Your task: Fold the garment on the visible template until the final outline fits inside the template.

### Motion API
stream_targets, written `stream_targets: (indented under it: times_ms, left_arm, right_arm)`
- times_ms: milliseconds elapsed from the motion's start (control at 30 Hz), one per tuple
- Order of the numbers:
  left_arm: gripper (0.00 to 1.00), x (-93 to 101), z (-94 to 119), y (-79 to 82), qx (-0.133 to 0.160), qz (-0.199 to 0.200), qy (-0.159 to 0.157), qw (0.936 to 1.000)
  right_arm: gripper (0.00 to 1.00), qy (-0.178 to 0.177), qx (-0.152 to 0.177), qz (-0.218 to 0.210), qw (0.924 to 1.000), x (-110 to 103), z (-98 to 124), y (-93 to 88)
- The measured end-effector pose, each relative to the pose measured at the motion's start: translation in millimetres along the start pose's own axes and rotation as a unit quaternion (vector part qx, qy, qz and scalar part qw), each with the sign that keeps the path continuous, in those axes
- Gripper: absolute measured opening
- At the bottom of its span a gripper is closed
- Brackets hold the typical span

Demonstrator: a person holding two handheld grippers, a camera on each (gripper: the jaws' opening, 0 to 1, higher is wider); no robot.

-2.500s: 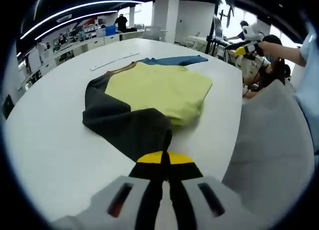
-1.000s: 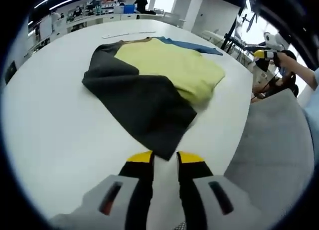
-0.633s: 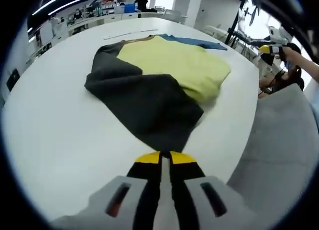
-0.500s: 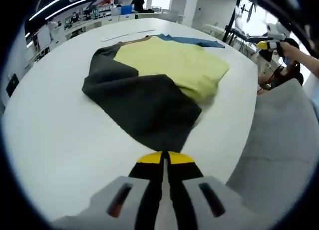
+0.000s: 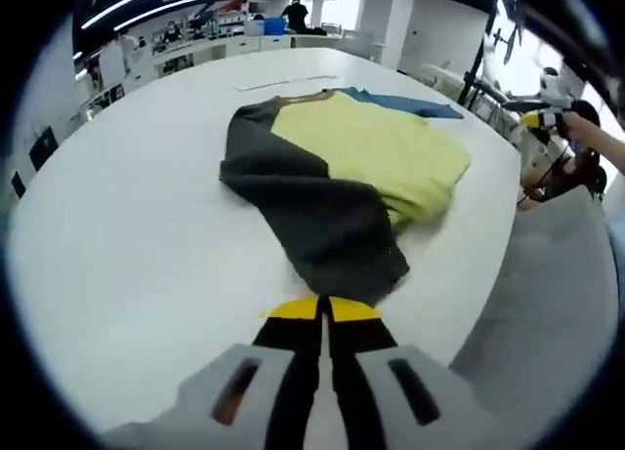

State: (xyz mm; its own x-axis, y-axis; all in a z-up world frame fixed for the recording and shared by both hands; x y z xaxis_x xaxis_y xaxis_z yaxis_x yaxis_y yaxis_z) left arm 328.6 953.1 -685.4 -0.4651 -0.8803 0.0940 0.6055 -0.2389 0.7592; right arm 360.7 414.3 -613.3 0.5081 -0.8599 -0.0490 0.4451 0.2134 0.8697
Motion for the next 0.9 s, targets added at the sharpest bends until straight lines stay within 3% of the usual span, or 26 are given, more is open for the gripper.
stream_targets:
  times_ms: [133,300,467,567,600,667,900]
  left_arm:
    - [0.0,-31.7,13.8,6.2,0.012,0.012,0.028,0.9995]
    - [0.0,-74.1,35.0,9.9,0.003,-0.003,0.081,0.9967]
    - [0.0,-108.2,42.0,8.1,-0.003,0.007,0.115,0.9933]
    - [0.0,-132.5,41.3,8.2,0.006,0.015,0.136,0.9906]
    - [0.0,-153.1,39.3,6.9,-0.004,0.03,0.146,0.9888]
    - [0.0,-170.9,35.7,8.8,-0.007,0.015,0.16,0.9871]
    - [0.0,-216.0,16.2,11.8,-0.027,0.012,0.185,0.9822]
  right_arm:
    - [0.88,0.004,-0.005,0.004,1.0,-1.1,-4.1,2.6]
    - [0.88,0.009,-0.009,0.01,0.9999,-2.1,-8.4,7.0]
    - [0.88,0.013,-0.02,0.017,0.9996,-2.4,-14.6,7.7]
    - [0.88,0.015,-0.025,0.016,0.9994,-2.2,-19.2,8.5]
    - [0.88,0.016,-0.026,0.017,0.9994,-2.1,-20.5,8.9]
    - [0.88,0.018,-0.03,0.018,0.9992,-2.2,-23.7,9.9]
    - [0.88,0.025,-0.039,0.019,0.9988,-3.9,-35.7,11.5]
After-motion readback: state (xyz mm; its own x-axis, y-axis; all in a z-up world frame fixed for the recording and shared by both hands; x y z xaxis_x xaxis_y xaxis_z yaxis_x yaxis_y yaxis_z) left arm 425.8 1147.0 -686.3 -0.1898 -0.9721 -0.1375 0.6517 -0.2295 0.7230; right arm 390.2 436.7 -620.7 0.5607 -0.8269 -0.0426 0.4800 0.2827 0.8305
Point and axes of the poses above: the point that each gripper's makers call its tool centre point, and the gripper's own axes: z roughly backward along the fingers, x roughly to its right, y roughly out of its top, the point moved 6 cm from there along z, roughly backward along the fingers, and after that the axes turned 8 degrees about x, right-handed, at the moved point
